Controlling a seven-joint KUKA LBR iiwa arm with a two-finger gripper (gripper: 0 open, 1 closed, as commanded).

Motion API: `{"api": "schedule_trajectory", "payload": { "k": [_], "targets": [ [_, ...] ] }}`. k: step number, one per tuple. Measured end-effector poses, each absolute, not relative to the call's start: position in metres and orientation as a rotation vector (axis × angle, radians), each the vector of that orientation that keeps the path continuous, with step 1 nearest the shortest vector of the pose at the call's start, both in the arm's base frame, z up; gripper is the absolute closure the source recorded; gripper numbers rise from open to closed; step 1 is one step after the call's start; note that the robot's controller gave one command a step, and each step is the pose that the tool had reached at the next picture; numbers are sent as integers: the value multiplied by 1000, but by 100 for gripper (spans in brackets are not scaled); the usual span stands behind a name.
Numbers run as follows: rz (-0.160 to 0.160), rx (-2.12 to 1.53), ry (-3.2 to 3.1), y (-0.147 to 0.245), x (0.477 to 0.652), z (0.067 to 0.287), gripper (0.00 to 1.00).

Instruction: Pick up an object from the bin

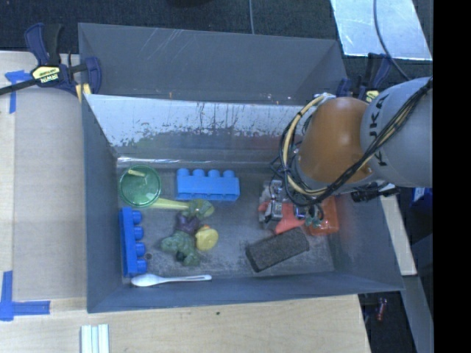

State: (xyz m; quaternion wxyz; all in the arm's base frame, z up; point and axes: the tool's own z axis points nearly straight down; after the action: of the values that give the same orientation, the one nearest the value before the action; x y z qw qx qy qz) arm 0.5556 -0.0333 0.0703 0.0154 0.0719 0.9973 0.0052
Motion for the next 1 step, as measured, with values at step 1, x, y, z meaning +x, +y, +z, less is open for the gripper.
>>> {"api": "schedule_trajectory", "payload": {
  "k": [1],
  "targets": [
    [15,116,3104,-45,570,70,100]
  ]
}}
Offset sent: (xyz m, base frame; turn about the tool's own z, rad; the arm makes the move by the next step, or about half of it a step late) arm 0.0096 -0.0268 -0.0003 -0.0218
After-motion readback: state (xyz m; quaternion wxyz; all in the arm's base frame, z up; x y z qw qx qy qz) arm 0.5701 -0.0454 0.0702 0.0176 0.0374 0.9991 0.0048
